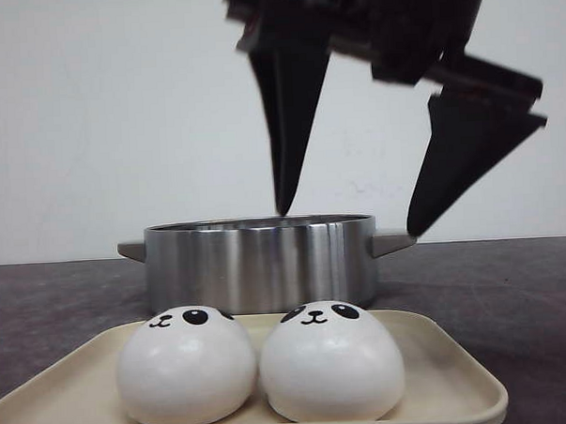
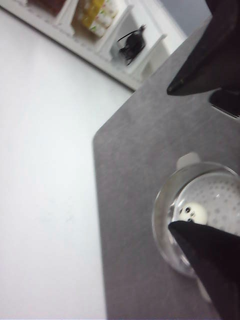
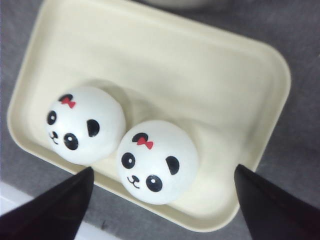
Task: Steam buns
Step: 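Lower the right gripper and grasp the front panda bun nearest it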
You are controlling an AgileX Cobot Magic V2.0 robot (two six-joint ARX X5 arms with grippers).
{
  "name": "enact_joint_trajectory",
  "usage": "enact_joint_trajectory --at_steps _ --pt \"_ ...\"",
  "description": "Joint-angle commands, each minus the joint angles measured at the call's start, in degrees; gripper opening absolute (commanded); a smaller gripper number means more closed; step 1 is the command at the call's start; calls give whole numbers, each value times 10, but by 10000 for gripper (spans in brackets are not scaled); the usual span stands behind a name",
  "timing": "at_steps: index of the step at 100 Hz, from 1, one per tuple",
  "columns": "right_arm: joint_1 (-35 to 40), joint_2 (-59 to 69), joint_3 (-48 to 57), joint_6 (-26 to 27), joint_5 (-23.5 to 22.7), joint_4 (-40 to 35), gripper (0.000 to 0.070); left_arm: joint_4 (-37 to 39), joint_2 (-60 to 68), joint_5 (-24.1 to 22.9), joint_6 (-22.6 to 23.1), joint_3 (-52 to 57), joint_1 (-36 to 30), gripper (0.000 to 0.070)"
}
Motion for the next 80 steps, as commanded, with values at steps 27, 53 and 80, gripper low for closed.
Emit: enact_joint_trajectory --at_steps 27,53,80 --pt "7 97 5 17 -55 16 573 -5 -7 -2 10 9 -5 464" --pt "7 134 5 17 -55 16 300 -17 -7 -3 10 9 -10 464" --pt "7 129 7 4 -51 32 4 -17 -7 -3 10 9 -10 464"
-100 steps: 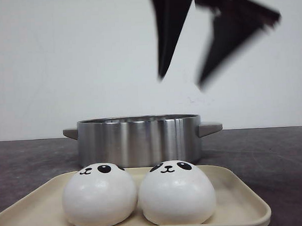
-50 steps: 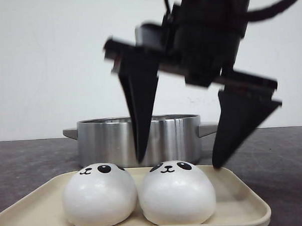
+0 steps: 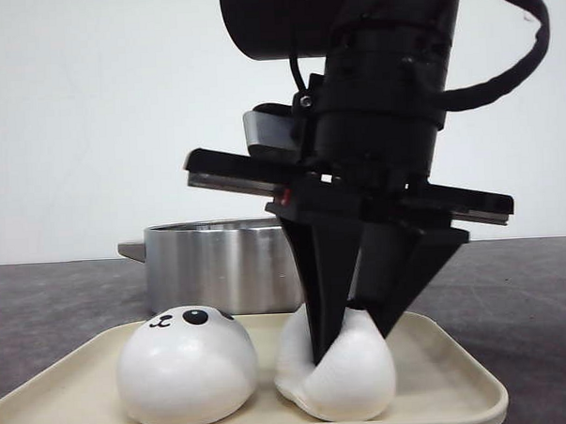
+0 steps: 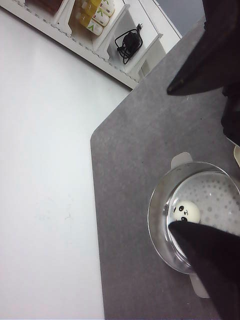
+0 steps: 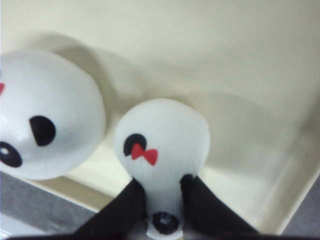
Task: Steam buns
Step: 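Lower the right gripper and grasp the front panda bun nearest it, then carry the bun with the right gripper into the pot and release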
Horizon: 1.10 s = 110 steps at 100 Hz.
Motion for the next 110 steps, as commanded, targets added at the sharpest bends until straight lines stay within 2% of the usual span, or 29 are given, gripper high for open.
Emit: enact_joint_trajectory --at_steps 1,15,29,39,47,59,71,89,110 --pt "8 1 8 -6 2 3 4 7 3 -1 6 10 -4 464" --pt "28 -67 30 -6 14 1 4 5 1 -1 6 10 -4 464" --pt "41 -153 95 -9 34 2 4 7 0 -2 6 10 -4 464" --pt "37 -179 160 -38 78 2 3 7 1 -2 6 10 -4 464" --pt "18 -178 214 -84 99 1 3 10 3 -2 6 10 -4 464" --pt "-35 -142 273 -137 103 -1 3 12 8 -2 6 10 -4 464" --pt "-94 -83 294 -172 83 -8 3 11 11 -2 6 10 -4 464" --pt "-153 19 294 -207 80 -20 3 10 13 -4 6 10 -4 464" --pt "-181 124 294 -236 43 8 3 1 14 -4 3 10 -4 464"
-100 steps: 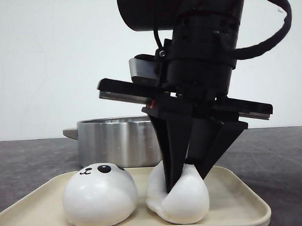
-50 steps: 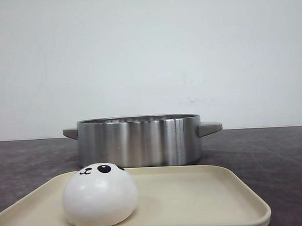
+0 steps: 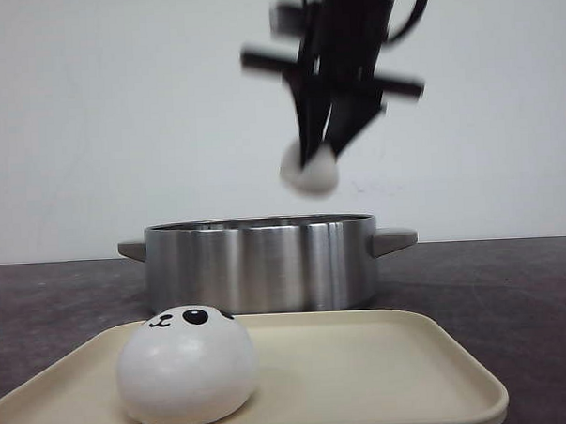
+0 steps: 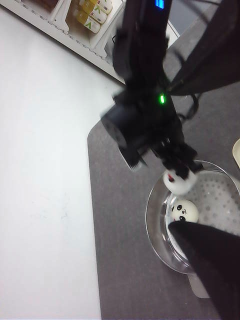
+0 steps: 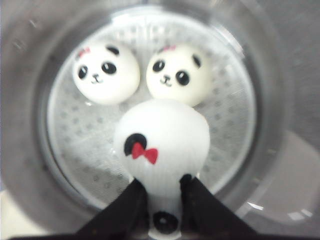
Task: Steam buns
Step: 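Carry the bun with the right gripper into the pot and release, then lower the left gripper and grasp the last panda bun on the tray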
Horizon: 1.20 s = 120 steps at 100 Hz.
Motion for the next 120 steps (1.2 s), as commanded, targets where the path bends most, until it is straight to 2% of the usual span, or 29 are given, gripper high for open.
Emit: enact_joint_trajectory --at_steps 1,18,24,28,38,42,65,83,86,88,92,93,94,100,120 --pt "3 25 8 -19 -11 12 4 0 4 -3 3 10 -4 464" --pt "3 59 8 -28 -10 19 4 -22 4 -3 4 10 -4 464" --pt "2 65 8 -26 -8 19 38 -25 4 -3 3 10 -4 464" --pt "2 66 8 -25 -6 18 131 -26 4 -3 3 10 -4 464" --pt "2 67 8 -25 -5 18 461 -26 4 -3 3 10 -4 465" --pt "2 67 8 -25 -3 16 511 -26 4 -3 3 10 -4 465" --pt "-8 67 8 -25 -3 -6 525 -28 10 -3 4 10 -4 464" --pt "-14 67 22 -27 -14 -6 521 -53 20 -3 6 10 -4 464" --pt "-16 64 29 -27 -27 -8 494 -63 23 -3 6 9 -4 464" --pt "-17 59 33 -27 -36 -8 450 -71 26 -2 6 9 -5 465" --pt "-20 51 43 -27 -55 -5 319 -91 31 -2 8 7 -5 465" --pt "-20 47 47 -27 -62 -4 260 -97 32 -2 10 6 -5 465" --pt "-20 46 49 -27 -64 -3 238 -102 33 -2 12 5 -5 465" --pt "-19 27 70 -27 -80 3 0 -133 42 -2 23 -3 -5 465" --pt "5 -75 139 -27 -82 -9 6 -137 47 2 12 -91 -17 466"
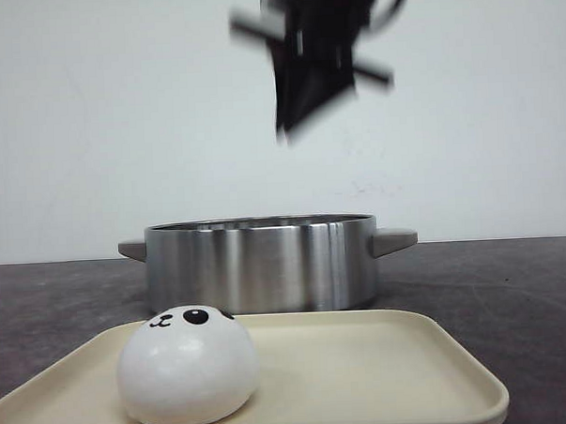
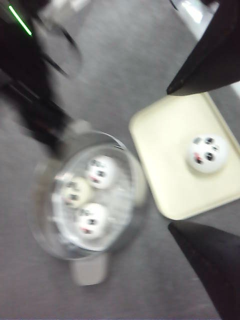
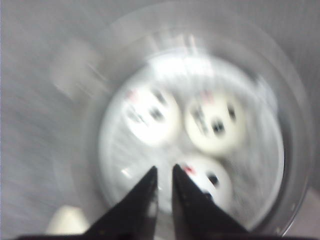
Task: Steam buns
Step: 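Lower the left gripper and grasp the last panda bun on the tray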
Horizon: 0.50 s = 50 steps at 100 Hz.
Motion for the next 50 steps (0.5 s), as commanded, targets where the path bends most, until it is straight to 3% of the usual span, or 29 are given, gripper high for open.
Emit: enact_joint_trajectory --at_steps 1,13,23,38,50 --pt "17 -39 33 -4 -1 -4 6 11 3 1 -3 -20 -8 466" --pt "49 -115 52 -7 18 -12 6 24 11 23 -29 -85 -23 490" --pt "74 -172 52 -11 59 -12 6 39 31 68 -37 -141 -51 559" --pt "98 -235 52 -17 103 -18 6 74 77 60 -40 -198 -95 560" --pt "101 -268 52 -17 109 -25 6 103 132 60 -40 -211 -122 559"
